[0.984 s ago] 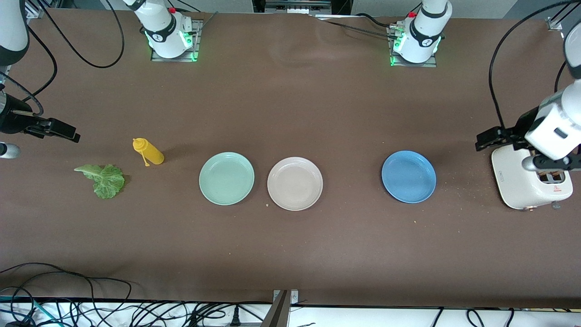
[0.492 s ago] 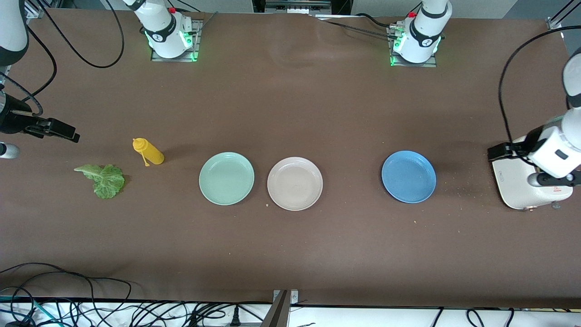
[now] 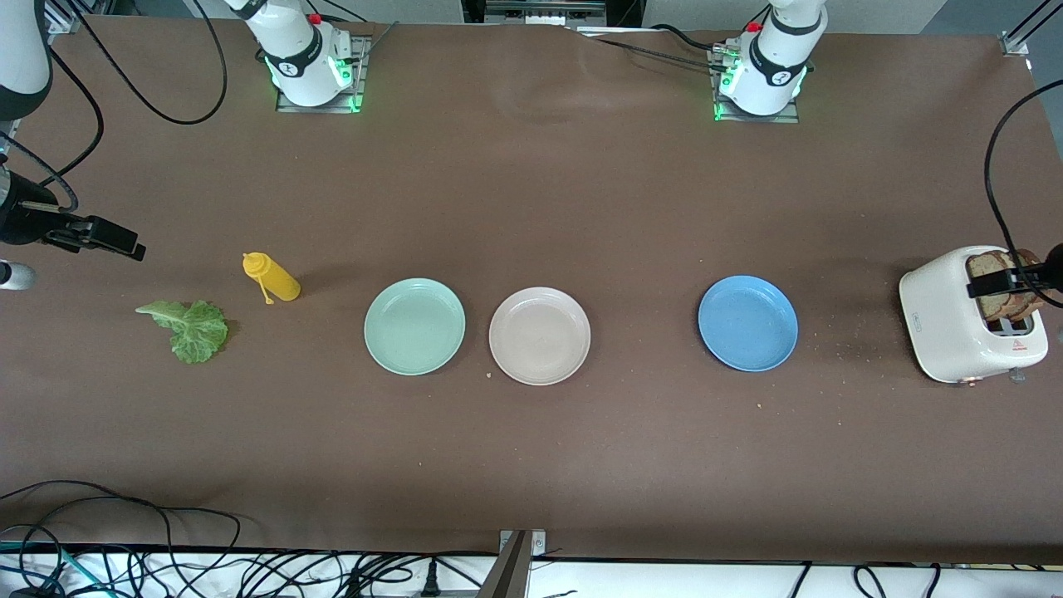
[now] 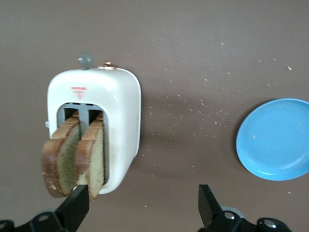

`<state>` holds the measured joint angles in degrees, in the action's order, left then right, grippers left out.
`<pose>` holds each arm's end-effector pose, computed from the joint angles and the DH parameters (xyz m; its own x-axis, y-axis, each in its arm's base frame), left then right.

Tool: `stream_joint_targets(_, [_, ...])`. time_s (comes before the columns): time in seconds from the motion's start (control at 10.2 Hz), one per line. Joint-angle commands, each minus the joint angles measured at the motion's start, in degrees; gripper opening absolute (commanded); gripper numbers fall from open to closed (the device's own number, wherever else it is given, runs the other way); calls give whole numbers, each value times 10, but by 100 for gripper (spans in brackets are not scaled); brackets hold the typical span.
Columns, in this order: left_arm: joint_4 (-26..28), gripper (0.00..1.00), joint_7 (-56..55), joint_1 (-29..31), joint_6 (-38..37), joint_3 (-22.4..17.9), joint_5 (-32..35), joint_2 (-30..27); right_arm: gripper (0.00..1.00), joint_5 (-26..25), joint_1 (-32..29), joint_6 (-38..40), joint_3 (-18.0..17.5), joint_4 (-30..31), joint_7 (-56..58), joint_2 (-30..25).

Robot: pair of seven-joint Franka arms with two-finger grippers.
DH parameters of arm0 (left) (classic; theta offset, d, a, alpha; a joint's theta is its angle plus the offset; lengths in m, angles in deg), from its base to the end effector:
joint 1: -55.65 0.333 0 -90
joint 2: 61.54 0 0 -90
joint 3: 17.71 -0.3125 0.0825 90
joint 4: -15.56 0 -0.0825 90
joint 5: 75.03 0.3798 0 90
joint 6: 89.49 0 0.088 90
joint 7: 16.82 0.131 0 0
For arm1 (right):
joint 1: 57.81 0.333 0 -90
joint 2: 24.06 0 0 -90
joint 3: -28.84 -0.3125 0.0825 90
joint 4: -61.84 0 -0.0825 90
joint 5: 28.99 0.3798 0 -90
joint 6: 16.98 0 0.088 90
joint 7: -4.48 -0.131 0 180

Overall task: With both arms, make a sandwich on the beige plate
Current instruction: 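Lower the open left gripper onto a toast slice in the toaster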

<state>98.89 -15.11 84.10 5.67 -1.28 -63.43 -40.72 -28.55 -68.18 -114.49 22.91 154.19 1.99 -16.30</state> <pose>0.6174 0.1803 0.4479 0.9761 0.1622 -0.1448 0.1500 -0.9844 -0.0919 0.5922 -0.0481 0.5116 0.9915 -0.1219 -0.0456 -0.1229 -0.9922 -0.0195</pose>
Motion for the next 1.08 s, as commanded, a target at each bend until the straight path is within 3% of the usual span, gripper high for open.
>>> stream_joint_targets(0.0, [-3,100,10,35,30,8,18,18,100,-6,-1,5,-1,3,-3,-5])
stream_joint_targets(0.59, [47,100,9,60,71,11,17,19,100,-6,-1,4,0,2,-4,-5])
stream_joint_targets(0.98, [101,100,9,71,97,13,15,-12,100,-6,-1,4,0,2,-4,-5])
